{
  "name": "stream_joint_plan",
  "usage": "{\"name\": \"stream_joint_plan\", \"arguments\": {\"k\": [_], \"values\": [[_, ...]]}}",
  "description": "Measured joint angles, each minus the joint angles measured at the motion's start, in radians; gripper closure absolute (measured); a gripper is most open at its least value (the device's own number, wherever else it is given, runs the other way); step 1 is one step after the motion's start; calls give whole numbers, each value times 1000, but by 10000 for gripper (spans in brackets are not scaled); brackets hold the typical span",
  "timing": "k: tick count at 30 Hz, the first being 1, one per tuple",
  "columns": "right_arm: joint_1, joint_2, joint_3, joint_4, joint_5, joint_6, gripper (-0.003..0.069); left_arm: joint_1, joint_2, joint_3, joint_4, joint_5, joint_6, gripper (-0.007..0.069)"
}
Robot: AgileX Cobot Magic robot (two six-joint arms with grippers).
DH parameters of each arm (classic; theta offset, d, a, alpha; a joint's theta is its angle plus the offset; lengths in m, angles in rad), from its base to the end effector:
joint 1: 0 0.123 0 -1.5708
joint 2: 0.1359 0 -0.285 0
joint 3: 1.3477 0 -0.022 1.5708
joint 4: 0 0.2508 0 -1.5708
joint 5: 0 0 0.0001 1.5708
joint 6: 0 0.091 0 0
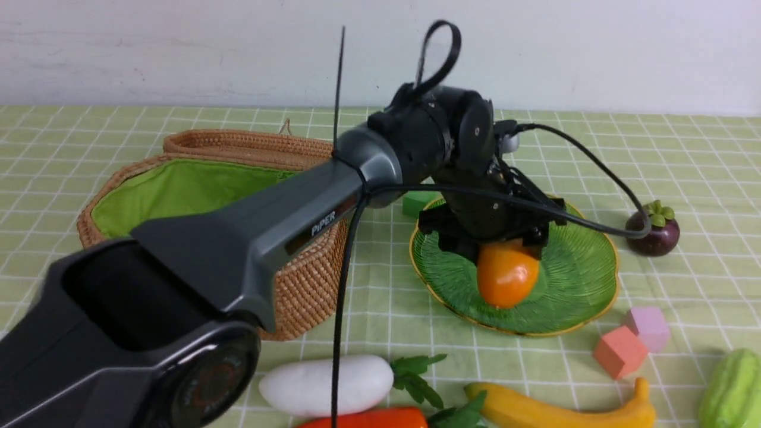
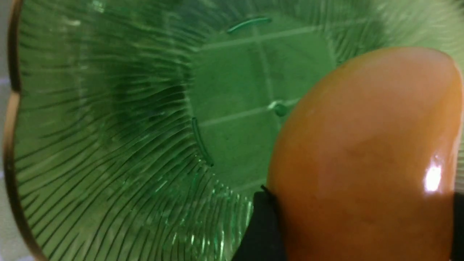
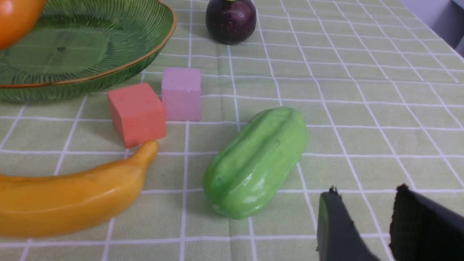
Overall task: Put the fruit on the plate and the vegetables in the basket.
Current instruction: Grab the mango with your left arm and place it on the right plate
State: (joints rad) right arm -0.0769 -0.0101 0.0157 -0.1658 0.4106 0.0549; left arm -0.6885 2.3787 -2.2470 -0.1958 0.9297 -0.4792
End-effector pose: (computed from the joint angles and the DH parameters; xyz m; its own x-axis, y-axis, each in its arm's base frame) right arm 0.0509 -0.0099 0.1721 -0.3294 -0.0719 -0.9415 0.1074 0.9878 -0.1130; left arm 0.4029 -0.3499 0.2271 -0.9164 0.0346 -0.3988 0.2187 0.8778 -0.4262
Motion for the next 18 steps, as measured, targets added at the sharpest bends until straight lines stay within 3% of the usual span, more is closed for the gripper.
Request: {"name": "stream_joint_plan", "arguments": {"k": [18], "values": [[0,0,0,0,0,0,418,-2,-57,-9,19,31,-22,13]]}}
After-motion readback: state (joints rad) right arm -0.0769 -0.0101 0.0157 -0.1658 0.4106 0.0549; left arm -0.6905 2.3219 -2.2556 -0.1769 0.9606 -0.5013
